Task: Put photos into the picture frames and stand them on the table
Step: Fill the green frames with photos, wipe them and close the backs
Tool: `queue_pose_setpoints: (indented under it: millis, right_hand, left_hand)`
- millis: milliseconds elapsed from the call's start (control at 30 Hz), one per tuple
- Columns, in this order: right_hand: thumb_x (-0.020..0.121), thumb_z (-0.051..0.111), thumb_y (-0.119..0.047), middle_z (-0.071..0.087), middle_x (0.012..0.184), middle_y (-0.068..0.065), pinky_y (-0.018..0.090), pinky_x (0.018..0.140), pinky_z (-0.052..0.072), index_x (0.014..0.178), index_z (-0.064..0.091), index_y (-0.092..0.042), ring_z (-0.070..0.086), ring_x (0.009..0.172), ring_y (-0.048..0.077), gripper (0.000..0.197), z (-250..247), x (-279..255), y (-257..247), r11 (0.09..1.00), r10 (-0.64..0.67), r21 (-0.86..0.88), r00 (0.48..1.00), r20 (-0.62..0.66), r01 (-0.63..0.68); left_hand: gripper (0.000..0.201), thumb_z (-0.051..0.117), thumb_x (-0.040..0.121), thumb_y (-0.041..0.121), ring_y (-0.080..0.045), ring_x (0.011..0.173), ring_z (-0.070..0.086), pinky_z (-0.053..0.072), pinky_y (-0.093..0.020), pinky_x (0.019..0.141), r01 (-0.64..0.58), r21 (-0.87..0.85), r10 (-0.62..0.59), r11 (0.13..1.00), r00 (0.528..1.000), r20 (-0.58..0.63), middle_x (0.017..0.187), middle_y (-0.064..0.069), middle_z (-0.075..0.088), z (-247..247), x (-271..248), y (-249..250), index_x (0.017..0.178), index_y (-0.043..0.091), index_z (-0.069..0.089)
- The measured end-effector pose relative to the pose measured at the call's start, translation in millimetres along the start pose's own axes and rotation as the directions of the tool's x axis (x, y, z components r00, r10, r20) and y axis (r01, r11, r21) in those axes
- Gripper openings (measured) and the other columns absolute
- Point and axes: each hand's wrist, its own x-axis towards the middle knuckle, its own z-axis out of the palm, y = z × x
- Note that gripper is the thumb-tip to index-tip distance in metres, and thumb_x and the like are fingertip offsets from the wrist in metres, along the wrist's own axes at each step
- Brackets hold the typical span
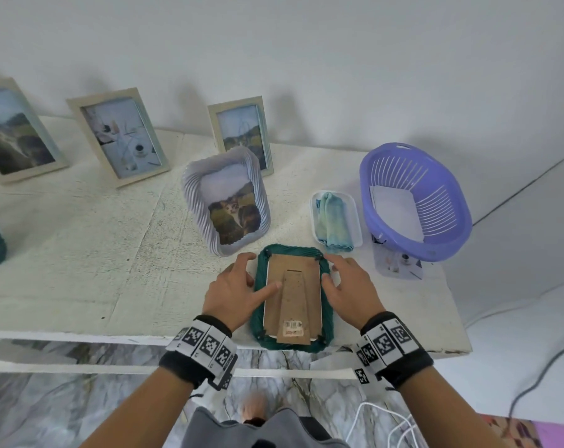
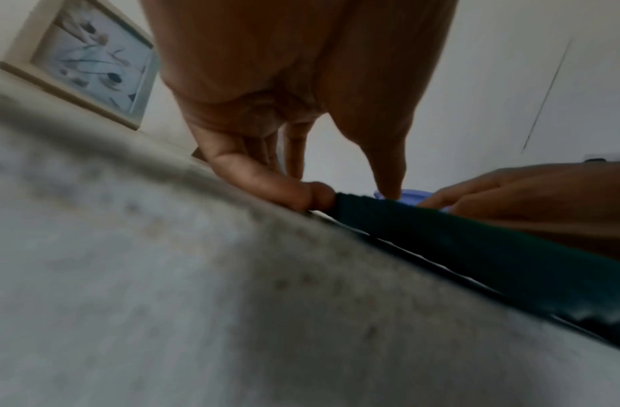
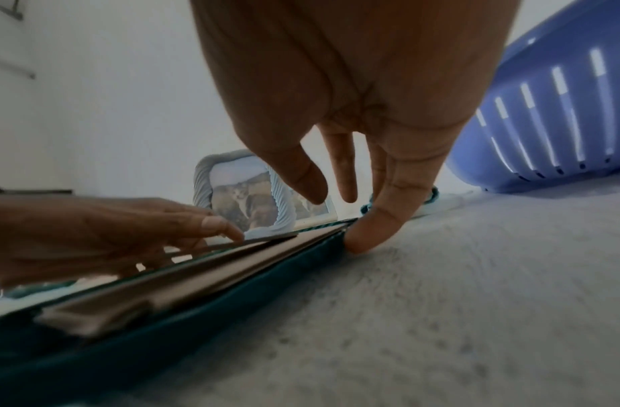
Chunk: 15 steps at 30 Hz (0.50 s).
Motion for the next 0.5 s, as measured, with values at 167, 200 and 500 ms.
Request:
queue_pose_setpoints:
  millis: [167,200,500]
  right_hand:
    - [0.097,0.044,-0.024,0.045,0.124,0.010,0.035,0.088,0.045,0.145,0.040,-0.024,0.051,0.104,0.027,0.048,4.2,9.2,-2.2,0.967,-0.079,-0.233,0.991,0.105,0.102]
    - [0.097,0.044,-0.025,0.044,0.124,0.009,0.037,0.089,0.045,0.145,0.040,-0.024,0.050,0.104,0.028,0.048,4.6,10.3,-2.4,0.958,-0.079,-0.268,0.991,0.112,0.106]
    - [0.095,0.041,-0.023,0.049,0.123,0.006,0.039,0.082,0.049,0.136,0.051,-0.016,0.044,0.104,0.027,0.043,-0.2,10.2,-1.1,0.896,-0.123,-0.411,0.984,0.126,0.165]
  left_hand:
    - [0.080,0.063,0.068,0.079,-0.022,0.099,0.063,0.050,-0.038,0.082,0.014,0.108,-0.018,0.994,0.999,0.034,0.113,0.001,0.061,7.7,2.0,3.9,0.131,0.035,0.039]
    - [0.080,0.063,0.068,0.078,-0.023,0.101,0.063,0.050,-0.039,0.083,0.017,0.120,-0.021,0.993,0.999,0.033,0.115,0.000,0.061,8.0,2.2,4.3,0.130,0.034,0.038]
    - [0.080,0.060,0.070,0.080,-0.024,0.102,0.064,0.049,-0.040,0.083,0.017,0.150,-0.021,0.988,0.999,0.029,0.118,0.000,0.059,9.1,1.0,4.1,0.130,0.033,0.037]
